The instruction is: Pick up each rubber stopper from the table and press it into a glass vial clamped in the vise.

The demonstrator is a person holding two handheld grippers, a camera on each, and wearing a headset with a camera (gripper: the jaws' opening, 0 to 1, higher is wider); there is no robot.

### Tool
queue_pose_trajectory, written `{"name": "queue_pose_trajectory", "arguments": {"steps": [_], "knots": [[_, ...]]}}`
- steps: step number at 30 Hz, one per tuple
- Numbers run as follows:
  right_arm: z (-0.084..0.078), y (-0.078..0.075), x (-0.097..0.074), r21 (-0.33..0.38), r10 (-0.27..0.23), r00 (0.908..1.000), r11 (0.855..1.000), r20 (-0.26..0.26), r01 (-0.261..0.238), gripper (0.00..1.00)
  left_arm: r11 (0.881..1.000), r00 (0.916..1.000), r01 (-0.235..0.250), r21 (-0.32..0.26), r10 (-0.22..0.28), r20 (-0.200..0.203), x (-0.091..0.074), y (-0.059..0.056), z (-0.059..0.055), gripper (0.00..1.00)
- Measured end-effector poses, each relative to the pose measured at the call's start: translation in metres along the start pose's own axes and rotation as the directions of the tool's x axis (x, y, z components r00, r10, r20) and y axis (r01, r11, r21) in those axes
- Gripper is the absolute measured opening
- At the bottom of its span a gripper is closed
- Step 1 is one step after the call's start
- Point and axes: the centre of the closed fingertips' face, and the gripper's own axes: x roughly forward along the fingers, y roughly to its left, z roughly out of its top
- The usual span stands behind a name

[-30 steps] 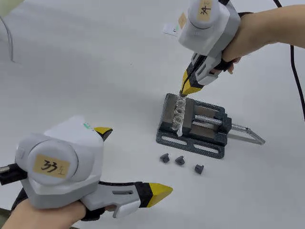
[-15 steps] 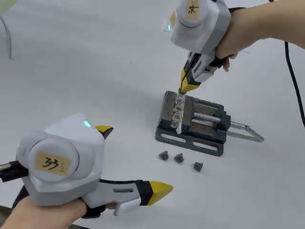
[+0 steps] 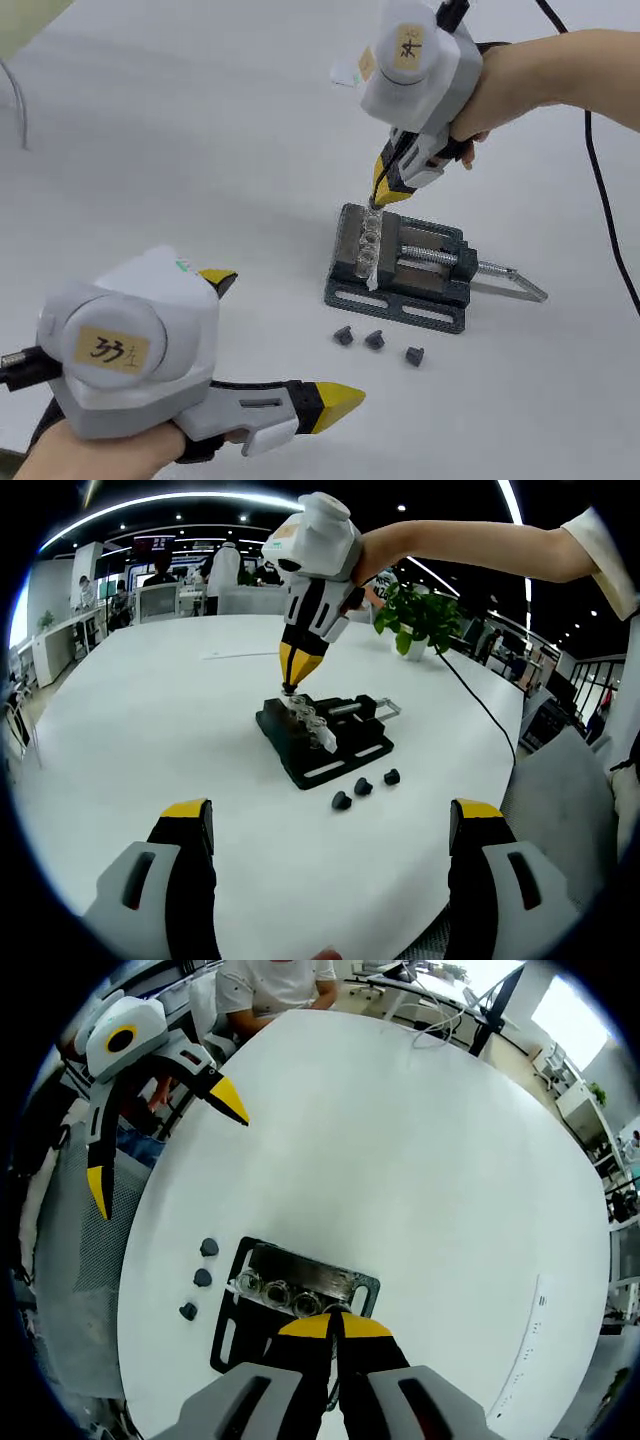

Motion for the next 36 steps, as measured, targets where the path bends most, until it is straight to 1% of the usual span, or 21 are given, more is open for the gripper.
{"name": "queue_pose_trajectory", "arguments": {"steps": [1, 3, 5, 6, 8, 9, 10, 11, 13, 14, 16, 18, 19, 20, 21, 25, 27, 29, 31, 32, 36], "knots": [[-0.002, -0.004, 0.000, 0.004, -0.003, 0.9999, 1.000, 0.015, 0.003, 0.00, 1.000, 1.0000, 0.001, -0.001, -0.001, -0.001, -0.001, -0.001, 0.000, 0.98], [-0.001, 0.000, 0.000, 0.010, -0.007, 0.9994, 1.000, 0.033, 0.007, 0.00, 1.000, 1.0000, 0.000, 0.002, 0.000, 0.001, -0.001, -0.001, 0.001, 0.98], [0.000, -0.005, 0.001, 0.022, -0.012, 0.9985, 1.000, 0.054, 0.011, 0.00, 1.000, 1.0000, -0.001, 0.001, 0.001, -0.002, -0.002, 0.000, 0.000, 0.98], [0.001, -0.005, 0.001, 0.035, -0.015, 0.9977, 0.999, 0.067, 0.013, 0.00, 1.000, 1.0000, -0.002, 0.000, 0.002, -0.001, -0.002, 0.000, 0.000, 0.98], [0.001, -0.005, 0.001, 0.017, -0.019, 0.9963, 1.000, 0.084, 0.017, 0.00, 1.000, 1.0000, -0.003, 0.000, 0.003, -0.002, -0.002, 0.000, -0.001, 0.98], [0.001, -0.006, 0.001, 0.030, -0.021, 0.9955, 0.999, 0.092, 0.019, 0.00, 1.000, 1.0000, -0.004, 0.001, 0.004, -0.003, -0.003, 0.001, -0.001, 0.98], [0.001, -0.007, 0.002, 0.046, -0.023, 0.9949, 0.999, 0.098, 0.018, 0.00, 1.000, 1.0000, -0.004, 0.001, 0.004, -0.003, -0.003, 0.001, -0.001, 0.98], [0.001, -0.009, 0.002, 0.046, -0.023, 0.9945, 0.999, 0.102, 0.019, 0.00, 1.000, 1.0000, -0.003, 0.001, 0.003, -0.002, -0.003, 0.001, -0.001, 0.98], [0.005, -0.006, 0.003, 0.051, -0.026, 0.9937, 0.999, 0.109, 0.020, 0.00, 1.000, 1.0000, -0.003, 0.003, 0.003, -0.002, -0.003, 0.001, 0.000, 0.98], [0.005, -0.006, 0.003, 0.065, -0.027, 0.9932, 0.998, 0.113, 0.019, 0.00, 1.000, 1.0000, -0.003, 0.005, 0.003, -0.002, -0.003, 0.001, 0.000, 0.98], [0.005, -0.006, 0.003, 0.067, -0.028, 0.9920, 0.998, 0.123, 0.020, 0.00, 1.000, 1.0000, -0.003, 0.005, 0.003, 0.000, -0.003, 0.001, 0.001, 0.98], [0.004, -0.007, 0.002, 0.073, -0.032, 0.9903, 0.997, 0.135, 0.022, 0.00, 1.000, 1.0000, -0.002, 0.006, 0.002, 0.001, -0.003, 0.001, 0.001, 0.98], [0.003, -0.010, 0.002, 0.088, -0.040, 0.9889, 0.996, 0.143, 0.027, 0.00, 1.000, 1.0000, -0.002, 0.007, 0.002, 0.001, -0.002, 0.001, 0.001, 0.98], [0.002, -0.012, 0.001, 0.084, -0.051, 0.9880, 0.996, 0.146, 0.039, 0.02, 1.000, 1.0000, -0.001, 0.007, 0.001, 0.001, -0.002, 0.001, 0.001, 0.98], [0.001, -0.015, 0.000, 0.086, -0.065, 0.9870, 0.995, 0.147, 0.053, 0.06, 1.000, 1.0000, 0.000, 0.008, 0.000, 0.000, -0.002, 0.001, 0.001, 0.98], [-0.004, -0.010, -0.003, 0.084, -0.071, 0.9864, 0.995, 0.149, 0.059, 0.22, 1.000, 1.0000, 0.000, 0.010, 0.000, -0.001, -0.002, 0.000, 0.001, 0.98], [-0.006, -0.010, -0.004, 0.084, -0.070, 0.9856, 0.995, 0.154, 0.057, 0.26, 1.000, 1.0000, 0.000, 0.011, 0.000, -0.003, -0.002, 0.000, 0.002, 0.98], [-0.009, -0.007, -0.006, 0.093, -0.086, 0.9832, 0.993, 0.161, 0.071, 0.30, 1.000, 1.0000, 0.000, 0.012, 0.000, -0.002, -0.002, 0.000, 0.002, 0.98], [-0.008, -0.006, -0.007, 0.096, -0.093, 0.9798, 0.992, 0.177, 0.077, 0.34, 1.000, 1.0000, -0.001, 0.015, 0.001, -0.001, -0.002, 0.000, 0.003, 0.98], [-0.009, -0.004, -0.009, 0.105, -0.097, 0.9788, 0.991, 0.180, 0.078, 0.36, 1.000, 1.0000, 0.000, 0.014, 0.000, 0.000, -0.002, 0.000, 0.003, 0.98], [-0.009, 0.004, -0.010, 0.097, -0.100, 0.9762, 0.992, 0.192, 0.082, 0.38, 1.000, 1.0000, -0.003, 0.016, 0.003, 0.002, -0.002, 0.001, 0.005, 0.98]]}}
